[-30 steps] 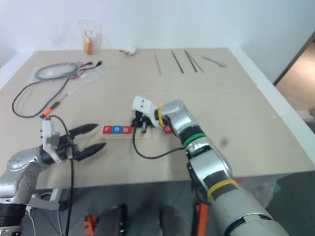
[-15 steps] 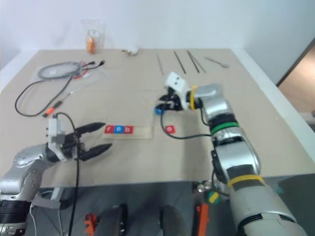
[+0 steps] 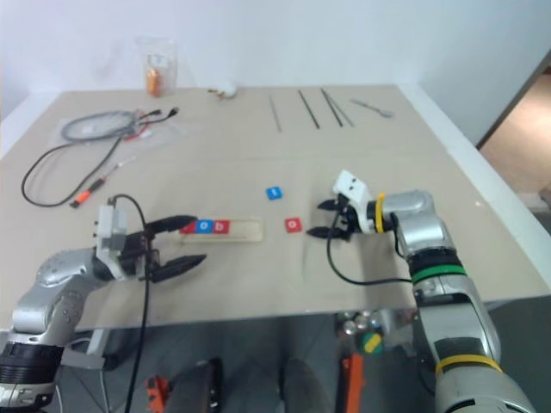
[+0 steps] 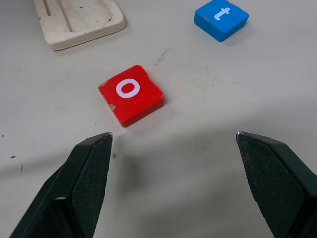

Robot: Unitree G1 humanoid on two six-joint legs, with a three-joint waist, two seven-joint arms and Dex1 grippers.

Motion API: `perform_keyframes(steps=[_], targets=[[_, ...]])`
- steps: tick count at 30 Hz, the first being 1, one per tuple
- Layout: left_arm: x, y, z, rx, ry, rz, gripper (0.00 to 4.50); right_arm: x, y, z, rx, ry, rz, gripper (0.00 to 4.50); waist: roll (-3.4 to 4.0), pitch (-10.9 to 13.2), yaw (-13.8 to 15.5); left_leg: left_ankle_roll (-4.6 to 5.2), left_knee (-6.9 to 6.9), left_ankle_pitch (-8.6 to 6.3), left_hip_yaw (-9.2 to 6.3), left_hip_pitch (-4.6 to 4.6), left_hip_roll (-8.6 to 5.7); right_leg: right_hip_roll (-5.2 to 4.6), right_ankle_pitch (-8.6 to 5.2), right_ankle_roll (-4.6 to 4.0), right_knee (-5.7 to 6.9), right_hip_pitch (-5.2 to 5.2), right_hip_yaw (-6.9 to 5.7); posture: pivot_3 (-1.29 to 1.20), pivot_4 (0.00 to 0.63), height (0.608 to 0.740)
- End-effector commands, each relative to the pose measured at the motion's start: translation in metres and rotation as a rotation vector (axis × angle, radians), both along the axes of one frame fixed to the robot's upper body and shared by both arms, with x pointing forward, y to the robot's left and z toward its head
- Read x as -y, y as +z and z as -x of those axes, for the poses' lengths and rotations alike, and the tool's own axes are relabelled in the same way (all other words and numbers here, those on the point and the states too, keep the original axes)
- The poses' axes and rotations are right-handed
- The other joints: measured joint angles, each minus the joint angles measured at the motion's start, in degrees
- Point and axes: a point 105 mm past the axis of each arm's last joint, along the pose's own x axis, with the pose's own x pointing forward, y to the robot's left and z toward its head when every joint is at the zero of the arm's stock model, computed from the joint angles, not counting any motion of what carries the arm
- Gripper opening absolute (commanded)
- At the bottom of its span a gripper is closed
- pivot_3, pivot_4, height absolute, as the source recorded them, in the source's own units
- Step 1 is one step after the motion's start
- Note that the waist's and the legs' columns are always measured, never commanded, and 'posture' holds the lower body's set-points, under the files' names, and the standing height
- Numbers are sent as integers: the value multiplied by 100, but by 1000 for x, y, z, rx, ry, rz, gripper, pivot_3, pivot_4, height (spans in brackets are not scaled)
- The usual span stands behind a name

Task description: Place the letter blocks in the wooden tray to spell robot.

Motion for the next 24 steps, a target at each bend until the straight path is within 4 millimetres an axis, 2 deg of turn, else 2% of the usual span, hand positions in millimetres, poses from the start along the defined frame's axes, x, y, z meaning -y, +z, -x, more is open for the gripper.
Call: perform_keyframes(steps=[1,10,19,22,24], targets=[[-3,8,-2,28,-5,-4,4500,-6,11,-6,47,4,-26,4116,0,0,1,0,2,0,0,0,-1,0,2,0,0,1,2,0,150,740],[-7,9,-2,30,8,-8,4500,-24,2,-7,48,55,-27,4116,0,0,3,1,3,1,0,0,-1,3,3,3,0,2,5,0,150,740],[-13,10,-1,28,36,-12,4500,-29,1,-5,40,90,-38,4116,0,0,6,0,1,1,-1,0,-1,3,1,4,-1,2,5,0,150,740],[-13,10,-1,30,42,-9,4500,-31,1,-4,38,104,-47,3358,0,0,7,0,2,1,-1,0,-1,3,2,3,-1,2,5,0,150,740],[-13,10,-1,30,43,-7,4500,-36,1,0,34,132,-59,2637,0,0,7,0,2,1,-1,0,-1,2,2,3,-1,2,5,0,150,740]])
